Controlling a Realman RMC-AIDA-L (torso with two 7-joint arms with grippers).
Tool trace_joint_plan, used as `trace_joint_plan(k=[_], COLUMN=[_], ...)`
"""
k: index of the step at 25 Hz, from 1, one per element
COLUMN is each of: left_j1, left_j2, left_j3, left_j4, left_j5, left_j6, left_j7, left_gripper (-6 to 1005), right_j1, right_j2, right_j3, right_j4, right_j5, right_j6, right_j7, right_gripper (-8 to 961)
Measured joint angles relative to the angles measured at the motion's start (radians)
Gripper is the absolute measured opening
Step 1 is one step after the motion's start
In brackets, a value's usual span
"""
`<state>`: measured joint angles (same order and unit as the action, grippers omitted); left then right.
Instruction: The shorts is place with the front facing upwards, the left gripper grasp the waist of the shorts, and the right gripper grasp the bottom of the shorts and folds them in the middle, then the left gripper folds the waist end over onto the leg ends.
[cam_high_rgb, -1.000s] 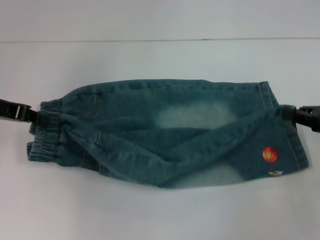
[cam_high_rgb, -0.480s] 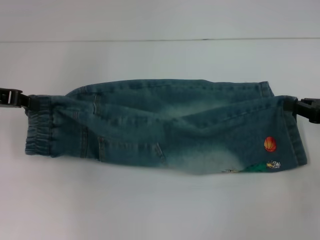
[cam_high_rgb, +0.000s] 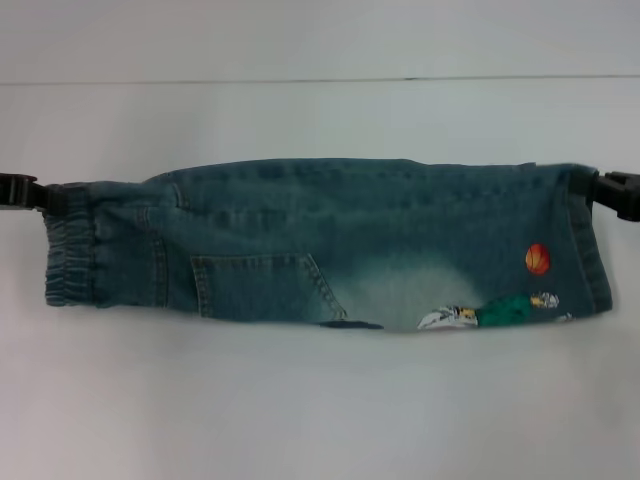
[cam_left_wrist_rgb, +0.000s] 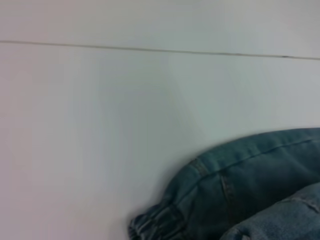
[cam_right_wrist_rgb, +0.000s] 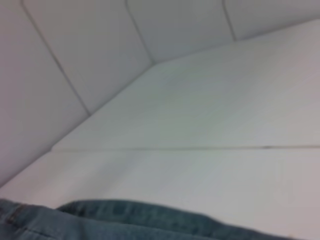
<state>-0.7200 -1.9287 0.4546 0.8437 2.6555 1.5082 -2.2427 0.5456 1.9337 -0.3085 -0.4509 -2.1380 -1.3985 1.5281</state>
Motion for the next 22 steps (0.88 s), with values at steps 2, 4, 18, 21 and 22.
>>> trace_joint_plan(k=[2, 4, 18, 21, 22], left_j1=[0.005, 0.011, 0.019, 0.016, 0.015], left_j2=[-0.002, -0.005, -0.030, -0.035, -0.036], left_j3=[0.001, 0.001, 0.030, 0.033, 0.033], left_j4=[0.000, -0.001, -0.005, -0.002, -0.001], left_j5=[0.001, 0.001, -0.008, -0.008, -0.008], left_j6=[-0.013, -0.035, -0.105, -0.121, -0.124], left_j7=[0.000, 0.001, 0.018, 0.018, 0.018], left_gripper=[32, 32, 31, 31, 31], right_j1=[0.001, 0.003, 0.064, 0.081, 0.085], right_j2=[0.004, 0.007, 0.058, 0.060, 0.060], right_j3=[0.000, -0.002, -0.012, -0.012, -0.013], right_j4=[0.001, 0.001, 0.002, 0.002, 0.002], right_j5=[0.017, 0.026, 0.056, 0.056, 0.056], right_j6=[0.016, 0.031, 0.171, 0.195, 0.197], right_j7=[-0.006, -0.009, -0.025, -0.023, -0.020], right_gripper=[46, 46, 45, 46, 46])
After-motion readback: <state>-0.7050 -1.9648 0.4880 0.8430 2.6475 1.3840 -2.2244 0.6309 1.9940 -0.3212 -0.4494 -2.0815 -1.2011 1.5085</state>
